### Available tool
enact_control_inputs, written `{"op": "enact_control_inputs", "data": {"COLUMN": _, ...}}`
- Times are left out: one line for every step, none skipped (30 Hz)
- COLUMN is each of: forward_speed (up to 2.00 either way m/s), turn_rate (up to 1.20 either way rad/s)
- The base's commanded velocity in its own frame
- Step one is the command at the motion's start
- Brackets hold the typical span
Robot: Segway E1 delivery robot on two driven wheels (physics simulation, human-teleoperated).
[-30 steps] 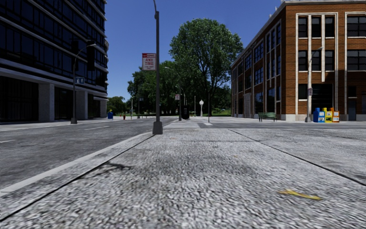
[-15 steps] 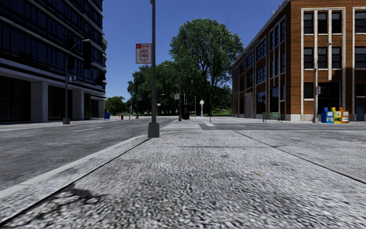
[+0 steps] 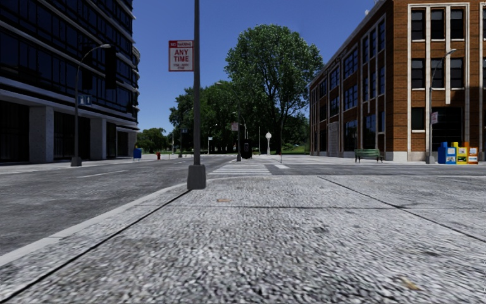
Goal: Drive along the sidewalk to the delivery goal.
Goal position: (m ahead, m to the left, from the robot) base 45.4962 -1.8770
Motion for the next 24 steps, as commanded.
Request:
{"op": "enact_control_inputs", "data": {"forward_speed": 2.00, "turn_rate": 0.00}}
{"op": "enact_control_inputs", "data": {"forward_speed": 2.00, "turn_rate": 0.00}}
{"op": "enact_control_inputs", "data": {"forward_speed": 2.00, "turn_rate": 0.00}}
{"op": "enact_control_inputs", "data": {"forward_speed": 2.00, "turn_rate": 0.00}}
{"op": "enact_control_inputs", "data": {"forward_speed": 2.00, "turn_rate": 0.00}}
{"op": "enact_control_inputs", "data": {"forward_speed": 2.00, "turn_rate": 0.00}}
{"op": "enact_control_inputs", "data": {"forward_speed": 2.00, "turn_rate": 0.00}}
{"op": "enact_control_inputs", "data": {"forward_speed": 2.00, "turn_rate": 0.00}}
{"op": "enact_control_inputs", "data": {"forward_speed": 2.00, "turn_rate": 0.00}}
{"op": "enact_control_inputs", "data": {"forward_speed": 2.00, "turn_rate": 0.00}}
{"op": "enact_control_inputs", "data": {"forward_speed": 2.00, "turn_rate": 0.00}}
{"op": "enact_control_inputs", "data": {"forward_speed": 2.00, "turn_rate": 0.00}}
{"op": "enact_control_inputs", "data": {"forward_speed": 2.00, "turn_rate": 0.00}}
{"op": "enact_control_inputs", "data": {"forward_speed": 2.00, "turn_rate": 0.00}}
{"op": "enact_control_inputs", "data": {"forward_speed": 2.00, "turn_rate": 0.00}}
{"op": "enact_control_inputs", "data": {"forward_speed": 2.00, "turn_rate": 0.00}}
{"op": "enact_control_inputs", "data": {"forward_speed": 2.00, "turn_rate": 0.00}}
{"op": "enact_control_inputs", "data": {"forward_speed": 2.00, "turn_rate": 0.00}}
{"op": "enact_control_inputs", "data": {"forward_speed": 2.00, "turn_rate": 0.00}}
{"op": "enact_control_inputs", "data": {"forward_speed": 2.00, "turn_rate": 0.00}}
{"op": "enact_control_inputs", "data": {"forward_speed": 2.00, "turn_rate": 0.00}}
{"op": "enact_control_inputs", "data": {"forward_speed": 2.00, "turn_rate": 0.00}}
{"op": "enact_control_inputs", "data": {"forward_speed": 2.00, "turn_rate": 0.00}}
{"op": "enact_control_inputs", "data": {"forward_speed": 2.00, "turn_rate": 0.00}}
